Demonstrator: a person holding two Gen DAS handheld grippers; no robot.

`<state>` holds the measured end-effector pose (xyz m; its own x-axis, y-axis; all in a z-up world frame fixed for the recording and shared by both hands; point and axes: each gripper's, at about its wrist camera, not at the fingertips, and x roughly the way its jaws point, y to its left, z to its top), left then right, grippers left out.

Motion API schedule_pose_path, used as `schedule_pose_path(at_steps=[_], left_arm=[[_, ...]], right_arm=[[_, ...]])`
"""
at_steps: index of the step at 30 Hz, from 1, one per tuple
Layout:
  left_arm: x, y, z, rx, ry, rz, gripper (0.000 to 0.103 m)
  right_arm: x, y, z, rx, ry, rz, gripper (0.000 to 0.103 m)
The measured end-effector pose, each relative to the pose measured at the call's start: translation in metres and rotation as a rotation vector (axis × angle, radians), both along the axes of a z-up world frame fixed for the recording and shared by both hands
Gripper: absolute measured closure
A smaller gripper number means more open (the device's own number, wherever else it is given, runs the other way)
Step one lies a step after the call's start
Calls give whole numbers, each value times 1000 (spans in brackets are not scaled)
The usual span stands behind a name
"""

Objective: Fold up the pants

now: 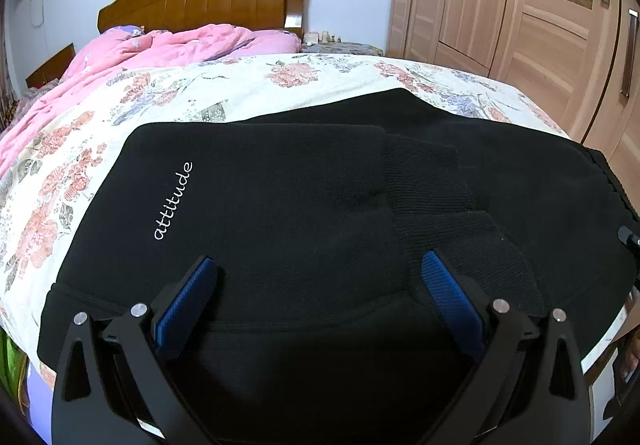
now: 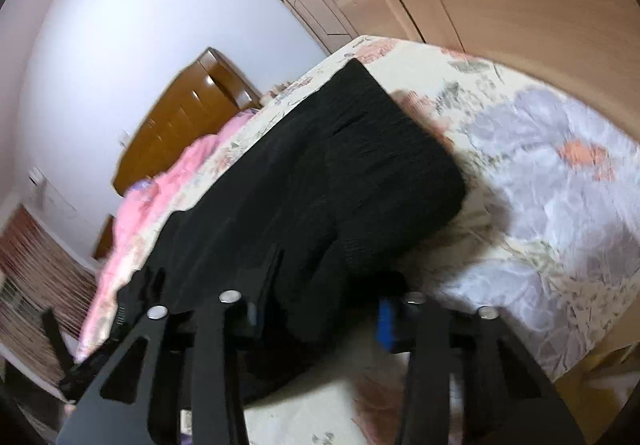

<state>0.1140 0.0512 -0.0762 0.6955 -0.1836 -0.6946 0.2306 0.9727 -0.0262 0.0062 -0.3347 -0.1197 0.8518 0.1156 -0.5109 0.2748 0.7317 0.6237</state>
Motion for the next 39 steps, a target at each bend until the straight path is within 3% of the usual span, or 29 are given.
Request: schedule_pose_path(at_steps=[6, 8, 10, 11, 14, 15, 16, 17, 20, 24, 27, 30, 31, 32, 34, 37, 38, 39], left_arm=[[-4, 7, 7, -37, -1, -1, 1], [-16, 28, 25, -99, -74, 54, 1], [-17, 48, 34, -90, -89, 117, 1], [-13, 54, 33, -74, -70, 124, 1], [9, 62, -2, 67, 103, 85, 1], [2, 63, -2, 75, 33, 55, 1], [-3, 65, 1, 69, 20, 48, 1], [-7, 68, 5, 47, 6, 47, 2], [-31, 95, 35, -38, -141, 97, 2], [-57, 154, 72, -23, -251, 286, 2], [-80, 203, 89, -45, -292, 431, 2], [-94, 236, 90, -50, -279, 507, 2], [-94, 242, 88, -43, -267, 520, 2], [-94, 247, 83, -31, -242, 532, 2], [-96, 254, 79, -21, -221, 535, 2], [-94, 252, 66, -7, -194, 519, 2], [-89, 249, 61, -16, -178, 508, 2], [-88, 246, 58, -28, -170, 497, 2]], right_arm=[[-6, -6, -3, 113, -90, 1, 73], [-6, -8, -1, 133, -95, -1, 73], [-5, -2, 11, 96, -111, -1, 74], [-4, 3, 22, 63, -131, 3, 74], [4, 31, 65, -70, -196, 38, 74], [9, 39, 75, -103, -209, 51, 74], [19, 58, 95, -176, -224, 84, 74], [27, 73, 109, -230, -235, 109, 75], [53, 136, 148, -380, -293, 229, 75], [80, 272, 178, -629, -380, 497, 75], [85, 368, 163, -812, -395, 687, 75], [92, 461, 104, -996, -294, 921, 76], [95, 489, 71, -1076, -206, 1009, 76], [97, 500, 50, -1115, -160, 1054, 75], [83, 504, 39, -1214, -234, 1008, 75], [91, 494, 51, -1145, -225, 1038, 74], [94, 490, 52, -1126, -217, 1062, 64], [93, 489, 52, -1121, -209, 1077, 37]])
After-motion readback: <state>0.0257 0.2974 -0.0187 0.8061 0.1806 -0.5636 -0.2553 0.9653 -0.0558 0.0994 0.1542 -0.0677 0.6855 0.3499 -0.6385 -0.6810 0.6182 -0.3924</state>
